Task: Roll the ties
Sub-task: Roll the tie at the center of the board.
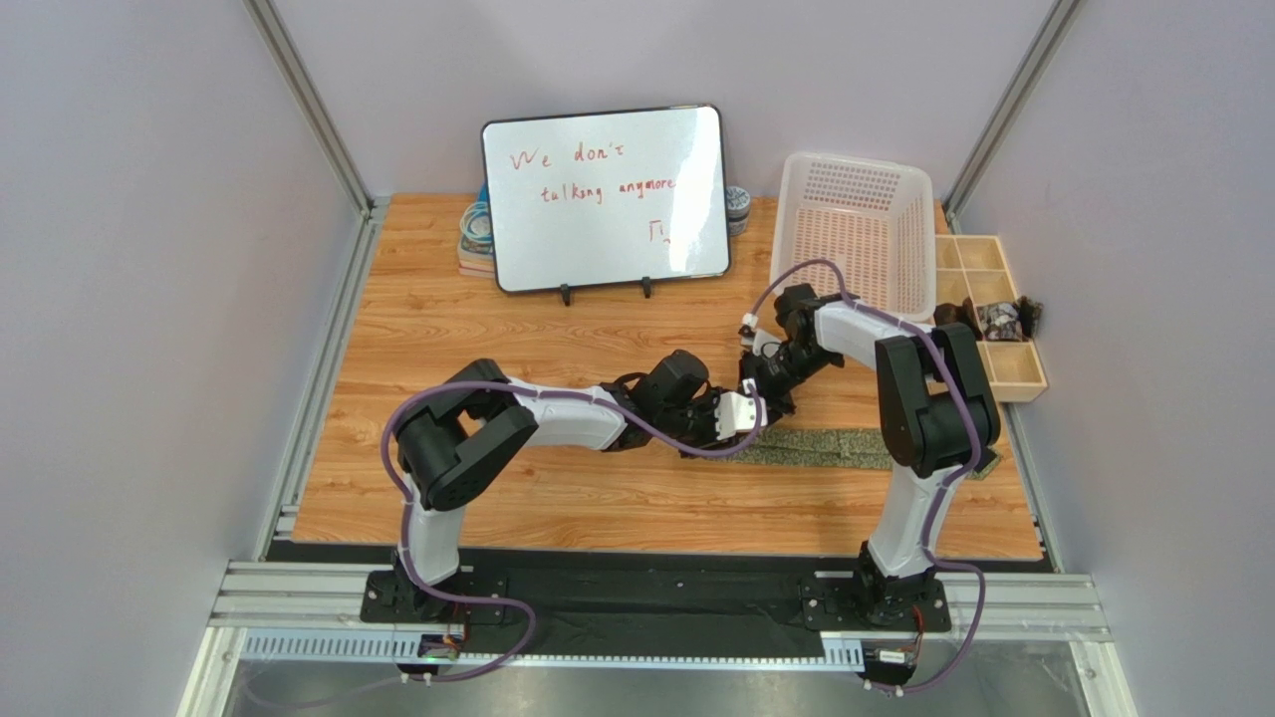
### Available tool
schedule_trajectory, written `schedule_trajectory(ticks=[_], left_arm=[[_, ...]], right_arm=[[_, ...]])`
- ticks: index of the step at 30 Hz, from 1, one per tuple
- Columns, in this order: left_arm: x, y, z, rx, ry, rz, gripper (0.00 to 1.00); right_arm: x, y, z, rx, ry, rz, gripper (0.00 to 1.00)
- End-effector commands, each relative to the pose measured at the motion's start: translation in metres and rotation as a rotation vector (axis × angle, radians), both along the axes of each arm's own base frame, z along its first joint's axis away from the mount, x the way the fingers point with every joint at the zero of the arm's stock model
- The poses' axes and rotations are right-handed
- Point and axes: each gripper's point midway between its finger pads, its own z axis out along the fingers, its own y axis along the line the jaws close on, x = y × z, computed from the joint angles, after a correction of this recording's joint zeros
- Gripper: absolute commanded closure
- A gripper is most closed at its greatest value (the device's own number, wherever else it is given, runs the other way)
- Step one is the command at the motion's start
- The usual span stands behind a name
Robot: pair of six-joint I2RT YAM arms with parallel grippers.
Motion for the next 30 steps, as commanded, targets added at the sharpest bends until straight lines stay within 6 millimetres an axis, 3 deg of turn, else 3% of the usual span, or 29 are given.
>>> schedule_trajectory(ticks=[1, 5, 10, 16, 23, 30], left_arm=[[-0.035, 0.085, -0.091, 0.381, 0.167, 0.052, 0.64], [-0.035, 0.083, -0.088, 0.374, 0.175, 0.049, 0.62], [-0.035, 0.076, -0.074, 0.332, 0.185, 0.048, 0.48], [-0.032, 0.059, -0.044, 0.228, 0.18, 0.044, 0.34], [-0.023, 0.044, -0.014, 0.124, 0.169, 0.062, 0.25], [-0.02, 0.032, 0.008, 0.001, 0.127, 0.053, 0.2]], right_arm=[[0.001, -0.032, -0.032, -0.166, -0.022, -0.008, 1.0], [0.0, -0.039, -0.039, -0.194, -0.015, -0.018, 1.0], [-0.003, -0.047, -0.051, -0.247, 0.003, -0.016, 1.0], [-0.001, -0.055, -0.062, -0.298, 0.002, -0.012, 1.0], [-0.005, -0.064, -0.071, -0.353, 0.011, -0.002, 1.0], [-0.003, -0.06, -0.075, -0.39, -0.003, 0.026, 1.0]])
